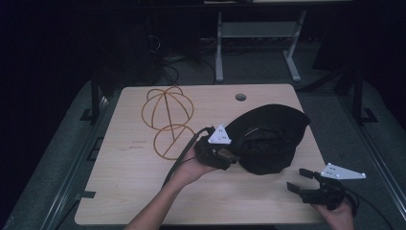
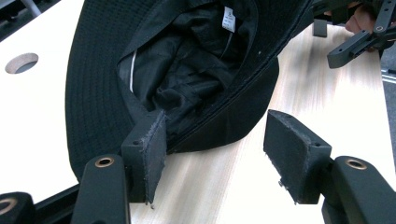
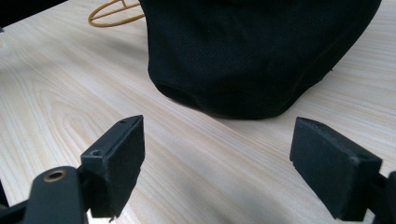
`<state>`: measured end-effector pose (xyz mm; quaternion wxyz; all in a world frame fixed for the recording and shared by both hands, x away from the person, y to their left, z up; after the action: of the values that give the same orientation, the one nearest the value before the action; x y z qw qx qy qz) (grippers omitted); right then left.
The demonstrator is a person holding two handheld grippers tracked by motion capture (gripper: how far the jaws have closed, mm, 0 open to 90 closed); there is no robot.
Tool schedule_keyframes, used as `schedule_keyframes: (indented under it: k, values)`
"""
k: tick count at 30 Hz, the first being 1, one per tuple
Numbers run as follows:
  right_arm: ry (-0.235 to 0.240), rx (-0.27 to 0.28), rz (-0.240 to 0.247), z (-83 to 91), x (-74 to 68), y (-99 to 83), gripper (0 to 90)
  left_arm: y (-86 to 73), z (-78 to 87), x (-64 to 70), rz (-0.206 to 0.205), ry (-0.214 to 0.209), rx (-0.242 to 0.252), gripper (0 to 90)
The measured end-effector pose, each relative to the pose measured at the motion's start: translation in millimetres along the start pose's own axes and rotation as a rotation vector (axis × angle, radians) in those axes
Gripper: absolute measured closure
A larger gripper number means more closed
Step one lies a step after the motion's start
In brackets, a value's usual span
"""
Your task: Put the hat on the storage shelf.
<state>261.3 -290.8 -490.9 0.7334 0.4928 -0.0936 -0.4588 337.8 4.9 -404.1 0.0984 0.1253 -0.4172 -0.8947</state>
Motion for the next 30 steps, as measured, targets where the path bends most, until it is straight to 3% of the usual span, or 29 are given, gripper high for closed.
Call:
schedule_keyframes:
  k: [9,16,22,28,30]
  values:
    - [0.000,-0.010,0.001,-0.8,-0.4,-0.7,17.3,4.9,-3.2,-3.5,0.006,0.002,0.006,38.9]
    - [0.003,-0.007,0.001,-1.3,-0.6,0.0,17.3,9.6,-15.0,-1.8,-0.009,-0.007,-0.025,40.4]
    - [-0.001,0.009,-0.001,-1.6,1.2,1.8,17.3,8.6,-28.5,-0.5,-0.011,-0.017,-0.056,51.0]
    - [-0.004,0.017,-0.012,-4.4,3.1,3.4,17.3,7.9,-34.2,2.3,-0.015,-0.050,-0.051,66.6]
    - [-0.004,0.016,-0.013,-5.3,2.8,3.5,17.3,7.9,-33.5,3.8,-0.033,-0.060,-0.044,71.6]
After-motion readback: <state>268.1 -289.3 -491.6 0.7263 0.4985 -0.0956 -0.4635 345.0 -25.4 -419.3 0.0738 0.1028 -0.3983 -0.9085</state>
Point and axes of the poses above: each handheld gripper's, and its own axes: z roughly backward along the jaws, y roughly out of its top, x roughly to its right, the point moved 5 cm from there along -z, roughly forward along the jaws, and after that the axes turned 7 degrees about -z, right-handed, at the moved point
